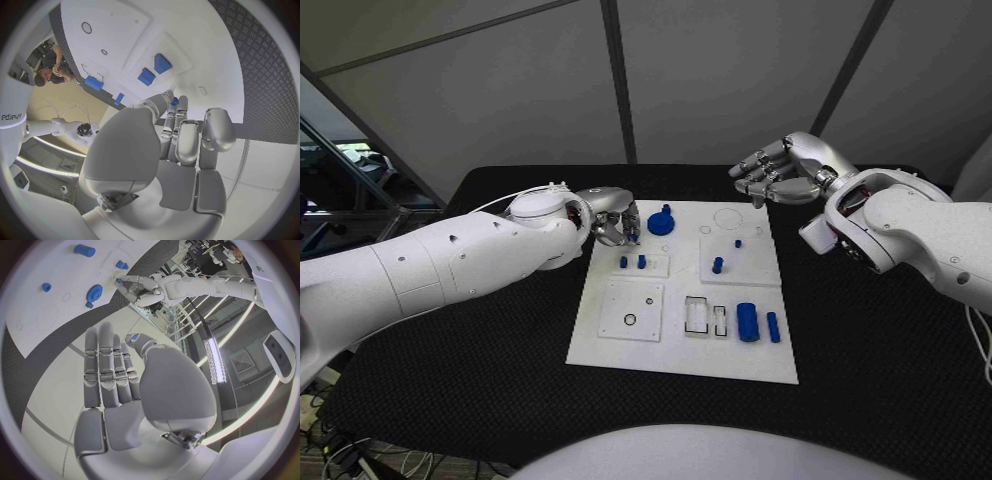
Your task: Assemble the parts on the task board
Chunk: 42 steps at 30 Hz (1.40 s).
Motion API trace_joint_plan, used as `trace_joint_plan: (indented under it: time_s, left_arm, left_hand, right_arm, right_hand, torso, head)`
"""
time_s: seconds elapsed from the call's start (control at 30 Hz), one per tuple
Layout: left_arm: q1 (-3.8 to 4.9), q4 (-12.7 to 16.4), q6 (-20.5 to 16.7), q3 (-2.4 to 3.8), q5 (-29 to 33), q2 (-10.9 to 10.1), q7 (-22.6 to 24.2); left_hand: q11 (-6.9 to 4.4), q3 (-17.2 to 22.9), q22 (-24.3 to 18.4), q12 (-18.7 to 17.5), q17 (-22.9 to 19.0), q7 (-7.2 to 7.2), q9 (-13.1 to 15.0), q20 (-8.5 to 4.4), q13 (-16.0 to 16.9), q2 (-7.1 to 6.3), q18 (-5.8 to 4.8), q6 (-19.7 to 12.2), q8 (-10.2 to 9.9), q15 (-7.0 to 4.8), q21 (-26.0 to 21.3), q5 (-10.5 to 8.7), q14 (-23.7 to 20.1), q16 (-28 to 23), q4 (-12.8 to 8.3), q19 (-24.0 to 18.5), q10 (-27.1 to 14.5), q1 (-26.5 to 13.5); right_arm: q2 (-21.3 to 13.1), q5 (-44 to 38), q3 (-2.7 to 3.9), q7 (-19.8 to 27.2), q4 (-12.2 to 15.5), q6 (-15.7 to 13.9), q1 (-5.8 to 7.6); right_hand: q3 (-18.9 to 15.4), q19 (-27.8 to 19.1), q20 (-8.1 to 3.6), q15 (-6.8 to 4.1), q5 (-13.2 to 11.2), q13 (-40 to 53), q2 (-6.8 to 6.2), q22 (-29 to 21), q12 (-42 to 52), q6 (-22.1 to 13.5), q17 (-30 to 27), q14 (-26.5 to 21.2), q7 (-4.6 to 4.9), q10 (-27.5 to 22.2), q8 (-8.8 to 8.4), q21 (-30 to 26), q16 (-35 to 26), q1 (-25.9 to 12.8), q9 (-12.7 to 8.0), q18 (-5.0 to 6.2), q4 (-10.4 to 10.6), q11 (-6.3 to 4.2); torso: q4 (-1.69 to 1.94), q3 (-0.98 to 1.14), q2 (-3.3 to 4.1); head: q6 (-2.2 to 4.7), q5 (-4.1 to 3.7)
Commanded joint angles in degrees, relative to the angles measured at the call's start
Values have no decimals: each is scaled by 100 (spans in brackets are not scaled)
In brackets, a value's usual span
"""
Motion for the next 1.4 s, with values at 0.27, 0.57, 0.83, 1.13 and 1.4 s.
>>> trace_joint_plan:
  time_s: [0.27,0.57,0.83,1.13,1.4]
  left_arm:
    - [5,-63,235,1,4,30,-83]
    - [5,-104,281,0,4,64,-86]
    - [6,-115,279,0,4,89,-60]
    - [6,-121,276,0,4,130,-28]
    - [6,-116,269,0,5,167,10]
  left_hand:
    - [-16,-3,361,-26,-10,-4,5,-1,6,33,-212,32,0,-21,25,-18,34,25,-45,34,37,-6]
    - [-15,-4,365,-33,-17,-3,3,-3,7,29,-214,28,-7,-21,31,-18,33,23,-50,37,35,-7]
    - [-15,-2,362,-38,-25,-2,3,-4,8,31,-212,26,-11,-21,23,-17,30,21,-54,34,35,-3]
    - [-15,-2,362,-38,-25,-2,3,-4,8,31,-212,26,-11,-21,23,-17,30,21,-54,34,35,-3]
    - [-13,-1,360,-46,-31,1,1,-5,9,34,-211,23,-17,-20,17,-17,28,19,-57,32,33,-4]
  right_arm:
    - [-3,7,4,45,5,29,12]
    - [-5,7,4,42,11,30,12]
    - [1,7,4,42,13,32,12]
    - [11,7,4,45,14,31,12]
    - [8,7,4,45,18,31,12]
  right_hand:
    - [0,15,-1,-2,-13,-6,7,5,-32,-2,5,44,34,38,-22,-24,-20,-56,2,65,-33,20]
    - [0,15,-1,-2,-13,-6,7,5,-32,-2,5,44,34,38,-22,-24,-20,-56,2,65,-33,20]
    - [0,15,-1,-2,-13,-6,7,5,-32,-2,5,44,34,38,-22,-24,-20,-56,2,65,-33,20]
    - [0,15,-1,-2,-13,-6,7,5,-32,-2,5,44,34,38,-22,-24,-20,-56,2,65,-33,20]
    - [0,15,-1,-2,-13,-6,7,5,-32,-2,5,44,34,38,-22,-24,-20,-56,2,65,-33,20]
  torso:
    - [-4,3,3]
    - [-4,0,2]
    - [-3,0,3]
    - [-5,1,3]
    - [-2,2,2]
  head:
    - [-3,-23]
    - [-8,-21]
    - [-7,-30]
    - [-7,-26]
    - [-5,-38]
